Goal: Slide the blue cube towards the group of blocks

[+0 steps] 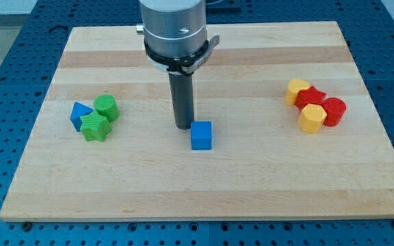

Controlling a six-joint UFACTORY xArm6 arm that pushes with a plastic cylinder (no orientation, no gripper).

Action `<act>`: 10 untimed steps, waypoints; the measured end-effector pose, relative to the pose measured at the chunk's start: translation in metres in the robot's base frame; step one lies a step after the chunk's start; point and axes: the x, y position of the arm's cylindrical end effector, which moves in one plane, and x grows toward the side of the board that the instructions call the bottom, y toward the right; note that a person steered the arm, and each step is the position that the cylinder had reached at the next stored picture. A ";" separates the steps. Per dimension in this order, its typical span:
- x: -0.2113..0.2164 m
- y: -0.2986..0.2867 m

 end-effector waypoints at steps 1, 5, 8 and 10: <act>0.000 0.025; -0.046 0.099; -0.013 0.017; 0.004 0.054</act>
